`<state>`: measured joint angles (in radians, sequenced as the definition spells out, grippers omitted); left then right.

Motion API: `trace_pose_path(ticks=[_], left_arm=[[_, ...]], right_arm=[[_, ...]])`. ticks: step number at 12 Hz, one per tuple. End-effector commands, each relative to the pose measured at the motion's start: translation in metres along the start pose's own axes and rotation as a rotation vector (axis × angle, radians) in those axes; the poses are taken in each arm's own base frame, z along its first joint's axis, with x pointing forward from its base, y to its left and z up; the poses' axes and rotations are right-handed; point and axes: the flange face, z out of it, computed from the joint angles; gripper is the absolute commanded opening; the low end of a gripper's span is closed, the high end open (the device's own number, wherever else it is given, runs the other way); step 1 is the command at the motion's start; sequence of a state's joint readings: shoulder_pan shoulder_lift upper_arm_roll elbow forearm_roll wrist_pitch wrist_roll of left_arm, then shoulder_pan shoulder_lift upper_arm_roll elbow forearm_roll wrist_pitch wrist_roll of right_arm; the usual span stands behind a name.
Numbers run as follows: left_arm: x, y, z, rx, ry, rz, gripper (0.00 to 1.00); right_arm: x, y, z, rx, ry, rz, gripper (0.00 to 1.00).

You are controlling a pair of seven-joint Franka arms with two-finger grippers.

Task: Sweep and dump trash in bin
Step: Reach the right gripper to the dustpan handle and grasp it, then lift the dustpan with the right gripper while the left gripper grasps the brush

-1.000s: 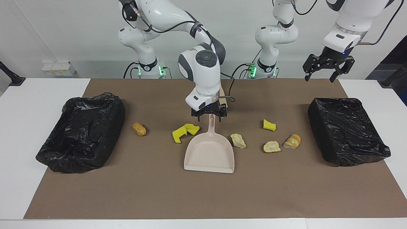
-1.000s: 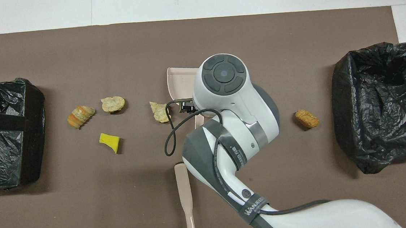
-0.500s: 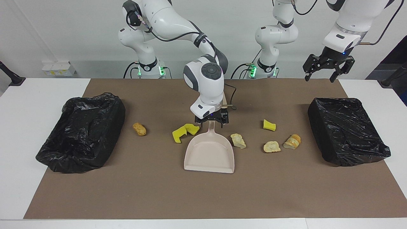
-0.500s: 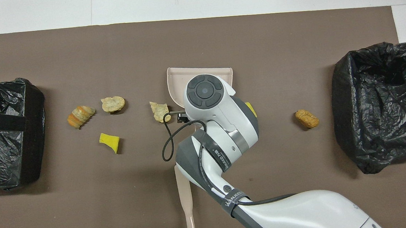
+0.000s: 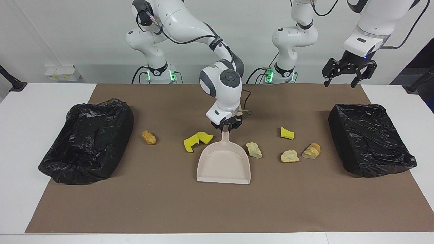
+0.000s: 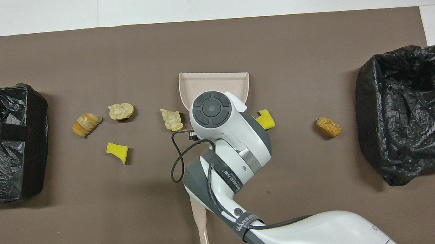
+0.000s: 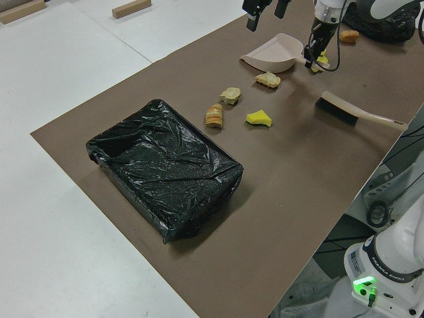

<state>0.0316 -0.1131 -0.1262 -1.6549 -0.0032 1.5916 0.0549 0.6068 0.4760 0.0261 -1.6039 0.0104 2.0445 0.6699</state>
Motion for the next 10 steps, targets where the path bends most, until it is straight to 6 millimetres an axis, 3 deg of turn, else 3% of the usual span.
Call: trace_pose_path(ticks=[1, 3, 5, 7, 10], left_arm=[[-0.018, 0.007, 0.009, 0.0, -0.01, 0.004, 1.0], [-0.017, 0.008, 0.008, 0.0, -0.009, 0.006, 1.0], [-0.018, 0.012, 0.017, 0.0, -0.028, 0.007, 1.0], [-0.019, 0.058, 0.049, 0.0, -0.052, -0.004, 1.0], [-0.042, 0.126, 0.102, 0.008, -0.054, -0.042, 1.0]], right_arm=[[-0.003, 0.005, -0.009, -0.001, 0.013, 0.012, 0.0], [0.002, 0.009, -0.023, 0.022, 0.026, 0.021, 0.0], [0.006, 0.022, -0.054, 0.048, 0.063, -0.013, 0.0], [0.016, 0.051, -0.079, 0.039, 0.064, -0.062, 0.0], [0.037, 0.11, -0.106, 0.025, 0.055, -0.24, 0.0]])
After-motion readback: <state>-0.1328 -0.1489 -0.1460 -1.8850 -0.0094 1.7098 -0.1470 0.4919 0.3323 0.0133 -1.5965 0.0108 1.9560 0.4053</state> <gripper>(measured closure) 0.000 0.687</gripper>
